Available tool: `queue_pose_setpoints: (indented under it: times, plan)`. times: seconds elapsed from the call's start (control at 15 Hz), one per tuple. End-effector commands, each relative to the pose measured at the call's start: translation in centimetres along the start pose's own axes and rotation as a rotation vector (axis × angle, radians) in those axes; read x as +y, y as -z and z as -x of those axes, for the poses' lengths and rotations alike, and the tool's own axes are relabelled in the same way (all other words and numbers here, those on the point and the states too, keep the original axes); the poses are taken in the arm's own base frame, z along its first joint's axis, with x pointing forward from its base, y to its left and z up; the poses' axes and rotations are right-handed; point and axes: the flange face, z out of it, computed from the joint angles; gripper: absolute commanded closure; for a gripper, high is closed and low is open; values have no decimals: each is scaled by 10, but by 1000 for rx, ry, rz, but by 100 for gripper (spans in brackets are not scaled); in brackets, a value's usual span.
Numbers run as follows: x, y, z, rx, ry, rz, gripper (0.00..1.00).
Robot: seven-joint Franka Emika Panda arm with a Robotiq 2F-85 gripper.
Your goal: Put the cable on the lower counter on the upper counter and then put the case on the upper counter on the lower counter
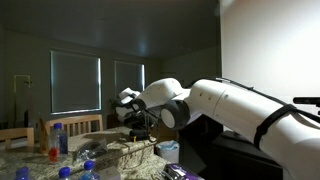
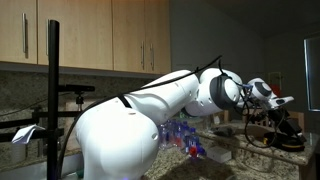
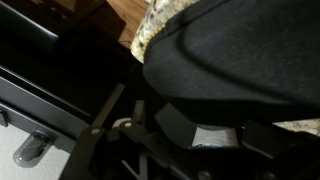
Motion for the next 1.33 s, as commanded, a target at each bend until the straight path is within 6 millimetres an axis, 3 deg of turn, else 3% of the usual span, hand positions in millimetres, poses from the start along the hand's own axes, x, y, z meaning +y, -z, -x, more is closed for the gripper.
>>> queue_pose_setpoints:
  times: [0.0,0.2,0.47,1.07,1.27]
  plan:
    - [-4,4,12,-66,89,-18,0]
    - [-9,27,19,-82,174,-62,0]
    - [-13,36,43,-154,336,-63,0]
    - [41,22,44,-349,438,141,0]
    - [50,24,56,-394,469,137,0]
